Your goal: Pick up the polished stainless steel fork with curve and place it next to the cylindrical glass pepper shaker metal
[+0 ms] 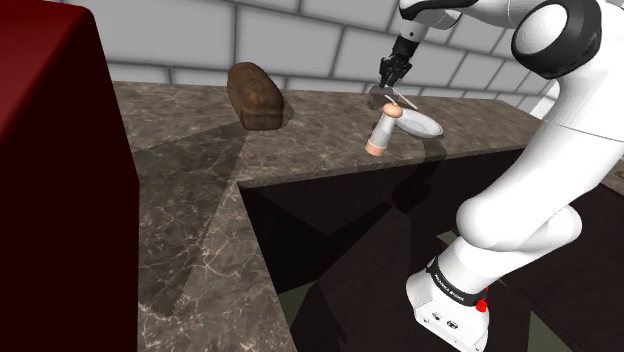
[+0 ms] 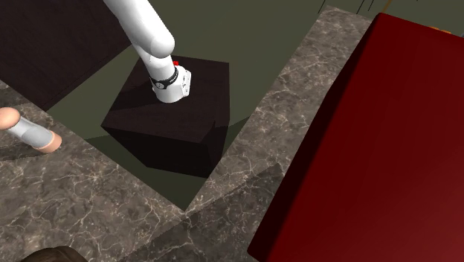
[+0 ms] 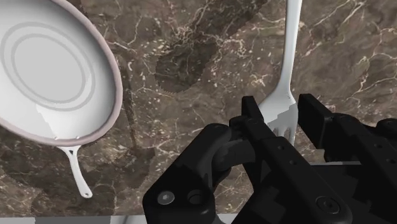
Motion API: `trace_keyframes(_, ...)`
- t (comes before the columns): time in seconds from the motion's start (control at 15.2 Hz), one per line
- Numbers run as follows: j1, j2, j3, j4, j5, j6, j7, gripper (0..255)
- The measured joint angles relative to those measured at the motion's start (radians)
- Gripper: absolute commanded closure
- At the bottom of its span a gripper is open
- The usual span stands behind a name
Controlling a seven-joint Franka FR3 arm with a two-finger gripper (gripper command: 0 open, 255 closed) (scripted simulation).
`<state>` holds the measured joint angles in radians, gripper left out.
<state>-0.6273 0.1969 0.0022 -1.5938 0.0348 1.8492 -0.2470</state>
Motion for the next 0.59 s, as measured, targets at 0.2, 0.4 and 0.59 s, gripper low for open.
trace_keyframes(0.2, -0.001, 0.001, 0.000, -0.035, 0.000, 0.036, -0.002, 255)
trace_keyframes(0.4, -0.001, 0.007, 0.000, -0.070, 0.001, 0.077, -0.004, 255)
trace_keyframes(0.59, 0.000, 0.010, 0.000, -0.106, 0.001, 0.116, -0.004, 255)
